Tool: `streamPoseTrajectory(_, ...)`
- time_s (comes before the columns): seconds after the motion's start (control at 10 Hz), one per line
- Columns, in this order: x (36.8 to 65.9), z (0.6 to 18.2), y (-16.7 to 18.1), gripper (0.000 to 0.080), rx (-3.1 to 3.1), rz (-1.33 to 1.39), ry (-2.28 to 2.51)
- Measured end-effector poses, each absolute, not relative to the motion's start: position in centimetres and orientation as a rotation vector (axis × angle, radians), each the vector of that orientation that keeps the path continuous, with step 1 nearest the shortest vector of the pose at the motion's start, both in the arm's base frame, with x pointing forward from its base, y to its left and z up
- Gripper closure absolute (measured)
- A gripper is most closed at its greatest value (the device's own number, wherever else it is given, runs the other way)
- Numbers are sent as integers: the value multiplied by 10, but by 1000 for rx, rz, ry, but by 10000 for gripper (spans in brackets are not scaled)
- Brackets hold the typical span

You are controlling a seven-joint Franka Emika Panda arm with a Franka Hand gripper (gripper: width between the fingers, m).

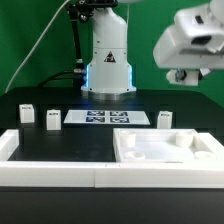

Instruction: Assemble one leg

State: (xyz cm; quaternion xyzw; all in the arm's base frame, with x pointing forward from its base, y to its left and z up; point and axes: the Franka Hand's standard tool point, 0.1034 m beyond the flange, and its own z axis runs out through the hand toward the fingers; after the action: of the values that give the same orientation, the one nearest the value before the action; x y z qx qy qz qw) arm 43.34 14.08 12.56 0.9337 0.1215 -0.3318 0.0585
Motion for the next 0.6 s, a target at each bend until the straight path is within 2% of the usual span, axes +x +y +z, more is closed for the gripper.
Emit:
streamPoseTrajectory(0.1, 432, 118, 143, 508, 2834, -994, 377)
streamPoseTrajectory(0.2, 443, 113, 148, 508, 2902, -842, 385)
streamPoseTrajectory(0.6, 450, 116, 151, 508, 3055, -352, 407)
